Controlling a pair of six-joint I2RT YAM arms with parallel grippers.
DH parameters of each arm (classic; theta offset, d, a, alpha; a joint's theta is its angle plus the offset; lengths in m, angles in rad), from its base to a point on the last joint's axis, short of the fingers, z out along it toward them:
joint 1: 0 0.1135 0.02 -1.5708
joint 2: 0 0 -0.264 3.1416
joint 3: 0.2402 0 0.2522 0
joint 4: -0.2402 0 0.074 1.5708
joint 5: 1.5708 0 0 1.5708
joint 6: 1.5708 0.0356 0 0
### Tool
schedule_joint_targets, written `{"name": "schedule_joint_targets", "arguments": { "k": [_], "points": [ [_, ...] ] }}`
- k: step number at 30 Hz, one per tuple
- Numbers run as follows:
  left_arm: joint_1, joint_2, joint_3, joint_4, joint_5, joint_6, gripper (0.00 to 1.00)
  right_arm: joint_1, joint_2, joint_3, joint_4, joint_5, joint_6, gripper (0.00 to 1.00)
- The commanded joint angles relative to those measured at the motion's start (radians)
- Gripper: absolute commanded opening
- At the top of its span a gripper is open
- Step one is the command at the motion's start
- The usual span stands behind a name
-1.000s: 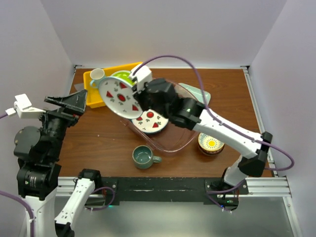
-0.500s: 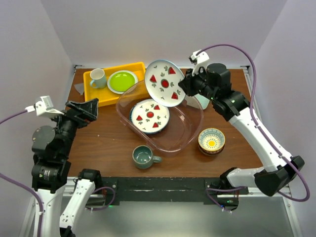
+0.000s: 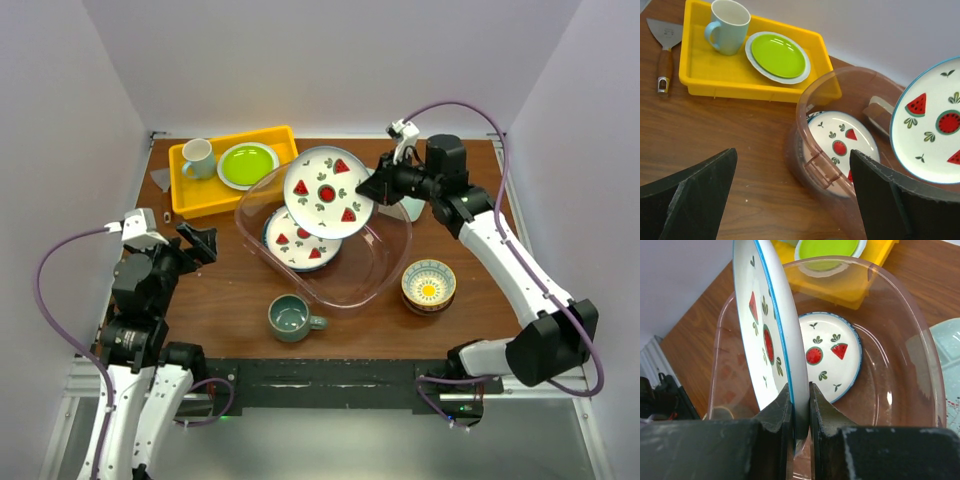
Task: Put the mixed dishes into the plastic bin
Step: Place the plate in the plastic bin.
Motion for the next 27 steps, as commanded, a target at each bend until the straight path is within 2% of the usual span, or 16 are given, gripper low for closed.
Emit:
{"name": "schedule_joint_targets", "arguments": {
  "k": [1,13,27],
  "points": [
    [-0.003,-0.022,-0.045,0.110,-0.007,0.063,1.00,-0.025,-0.011,-0.018,0.260,-0.127,0.110,0.00],
    [-0.003,-0.014,-0.081,0.145,0.014,0.067,1.00,-0.031,0.048,-0.123,0.421,-0.118,0.254,0.00],
    [-0.001,-0.008,-0.090,0.160,0.042,0.067,1.00,-0.032,0.121,-0.216,0.553,-0.015,0.413,0.00]
  ]
}}
